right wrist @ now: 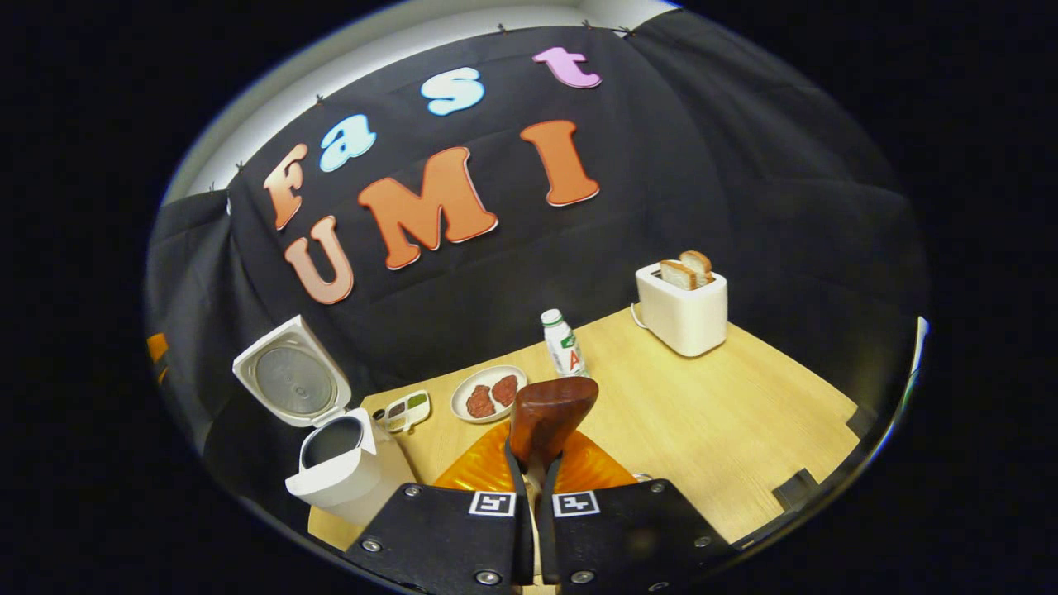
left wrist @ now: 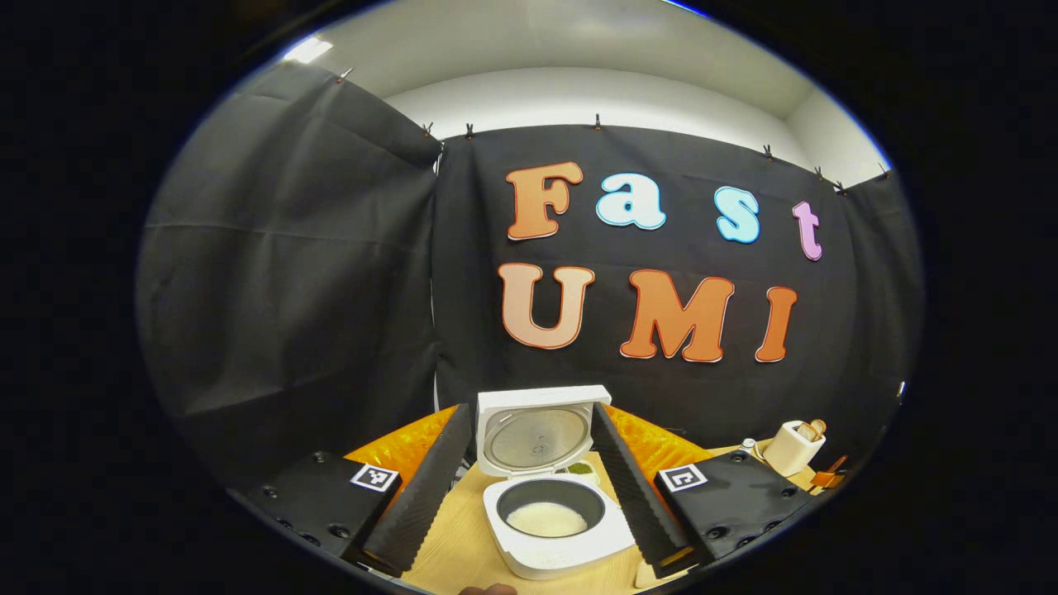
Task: Close the left gripper, press the button to open the rice cooker; take a wooden spoon from the chopstick holder with the right hand, scoop a spoonful of rice and pour it into the rice cooker, then put the wooden spoon back into the chopstick holder.
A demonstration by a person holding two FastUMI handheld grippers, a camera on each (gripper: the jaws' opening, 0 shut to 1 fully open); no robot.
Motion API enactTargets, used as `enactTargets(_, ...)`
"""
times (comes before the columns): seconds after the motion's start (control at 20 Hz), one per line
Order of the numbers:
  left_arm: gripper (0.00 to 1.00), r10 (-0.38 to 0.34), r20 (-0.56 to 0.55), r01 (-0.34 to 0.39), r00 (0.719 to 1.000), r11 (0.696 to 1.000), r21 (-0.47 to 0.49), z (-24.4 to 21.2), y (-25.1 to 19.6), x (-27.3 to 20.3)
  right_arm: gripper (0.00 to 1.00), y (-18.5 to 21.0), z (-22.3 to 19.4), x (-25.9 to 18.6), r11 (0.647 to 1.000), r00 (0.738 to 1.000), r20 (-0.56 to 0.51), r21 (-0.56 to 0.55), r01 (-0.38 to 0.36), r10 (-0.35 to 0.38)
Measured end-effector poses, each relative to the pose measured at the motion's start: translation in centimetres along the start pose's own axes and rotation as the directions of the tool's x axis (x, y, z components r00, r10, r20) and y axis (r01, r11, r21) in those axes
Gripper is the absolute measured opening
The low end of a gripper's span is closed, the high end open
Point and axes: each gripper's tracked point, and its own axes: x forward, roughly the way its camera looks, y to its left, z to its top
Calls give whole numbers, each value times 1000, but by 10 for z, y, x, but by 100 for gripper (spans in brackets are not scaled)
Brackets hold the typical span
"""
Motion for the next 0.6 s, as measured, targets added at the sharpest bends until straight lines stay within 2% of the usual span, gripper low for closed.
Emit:
enactTargets(0.25,99,-5,-10,5,1000,1000,11,2,8,3,2,40,-32,7,989,998,-16,-134,-59,57)
enactTargets(0.4,99,-7,-14,7,1000,1000,12,2,12,4,2,44,-54,14,961,999,-14,-274,-32,29)
enactTargets(0.6,99,-10,-7,10,1000,1000,15,7,17,6,2,50,-80,21,924,1000,-23,-381,-21,14)
